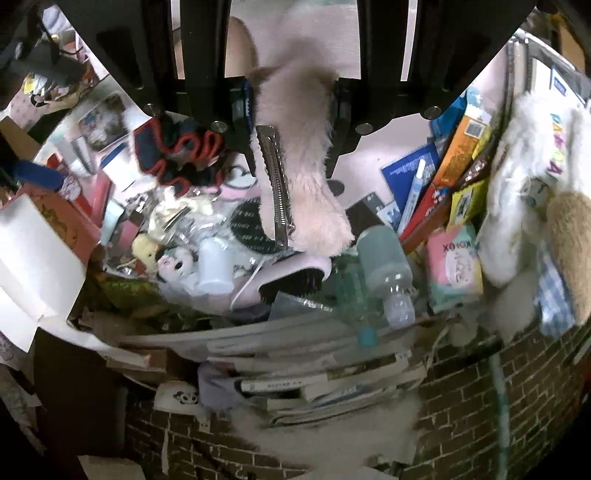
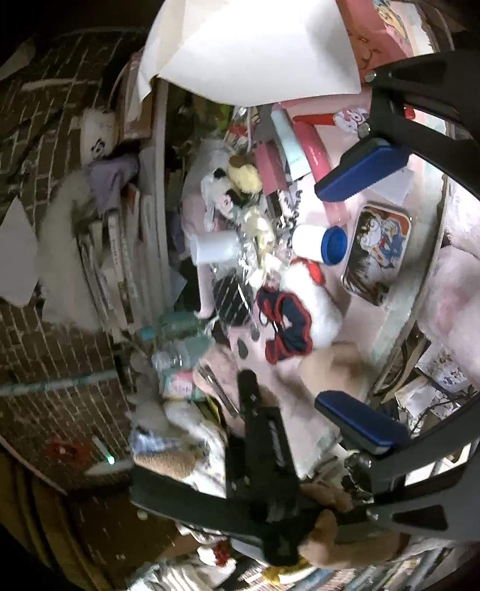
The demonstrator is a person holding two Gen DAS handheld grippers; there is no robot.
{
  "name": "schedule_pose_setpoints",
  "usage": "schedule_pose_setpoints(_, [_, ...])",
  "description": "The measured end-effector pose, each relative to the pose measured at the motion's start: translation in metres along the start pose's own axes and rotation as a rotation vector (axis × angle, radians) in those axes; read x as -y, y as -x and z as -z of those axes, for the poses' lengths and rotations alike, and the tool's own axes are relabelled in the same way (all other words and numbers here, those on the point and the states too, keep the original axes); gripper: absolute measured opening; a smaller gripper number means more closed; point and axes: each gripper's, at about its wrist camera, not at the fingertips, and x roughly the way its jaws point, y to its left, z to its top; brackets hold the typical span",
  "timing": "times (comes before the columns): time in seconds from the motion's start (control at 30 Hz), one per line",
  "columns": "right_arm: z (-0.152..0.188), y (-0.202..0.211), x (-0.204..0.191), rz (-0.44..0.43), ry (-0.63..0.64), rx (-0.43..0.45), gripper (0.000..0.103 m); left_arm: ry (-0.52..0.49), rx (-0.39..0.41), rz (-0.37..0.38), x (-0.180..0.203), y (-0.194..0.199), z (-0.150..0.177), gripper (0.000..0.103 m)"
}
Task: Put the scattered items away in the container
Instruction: 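Carry the pink fuzzy clip into the white box and open the left gripper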
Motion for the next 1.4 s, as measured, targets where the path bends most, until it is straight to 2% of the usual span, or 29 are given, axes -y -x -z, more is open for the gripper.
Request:
schedule_pose_setpoints(0.13, [0.006, 0.013, -0.004, -0.064, 0.046, 0.007, 0.102, -0.005, 0.025, -0.001, 0.015, 0.016, -0.017, 0.024])
schedule_pose_setpoints(0.27, [0.011, 0.024, -0.003, -0.093, 0.079, 0.009, 0.102, -0.033, 0.059, 0.035, 0.040, 0.035, -0.036, 0.024])
schedule_pose_setpoints(0.37, [0.011, 0.032, 0.002, -0.131, 0.083, 0.007, 0.102, -0.072, 0.083, 0.087, 0.062, 0.047, -0.051, 0.024])
schedule_pose_setpoints(0.5, [0.016, 0.044, 0.006, -0.171, 0.102, 0.008, 0.102, -0.162, 0.093, 0.201, 0.104, 0.059, -0.076, 0.024])
schedule_pose_setpoints(0.67, [0.022, 0.052, 0.010, -0.219, 0.115, 0.005, 0.102, -0.279, 0.061, 0.317, 0.160, 0.057, -0.103, 0.024])
schedule_pose_setpoints(0.83, [0.026, 0.054, 0.015, -0.238, 0.100, -0.016, 0.102, -0.386, -0.025, 0.452, 0.220, 0.045, -0.122, 0.024])
schedule_pose_setpoints(0.9, [0.028, 0.054, 0.016, -0.234, 0.093, -0.018, 0.102, -0.415, -0.068, 0.479, 0.240, 0.039, -0.126, 0.024])
schedule_pose_setpoints(1.0, [0.028, 0.056, 0.019, -0.232, 0.080, -0.017, 0.102, -0.438, -0.145, 0.486, 0.263, 0.024, -0.128, 0.025])
schedule_pose_setpoints(1.17, [0.027, 0.059, 0.020, -0.213, 0.070, -0.006, 0.102, -0.480, -0.241, 0.416, 0.284, -0.004, -0.122, 0.025])
schedule_pose_setpoints(1.4, [0.031, 0.056, 0.027, -0.186, 0.034, -0.011, 0.102, -0.572, -0.232, 0.389, 0.298, -0.003, -0.111, 0.030])
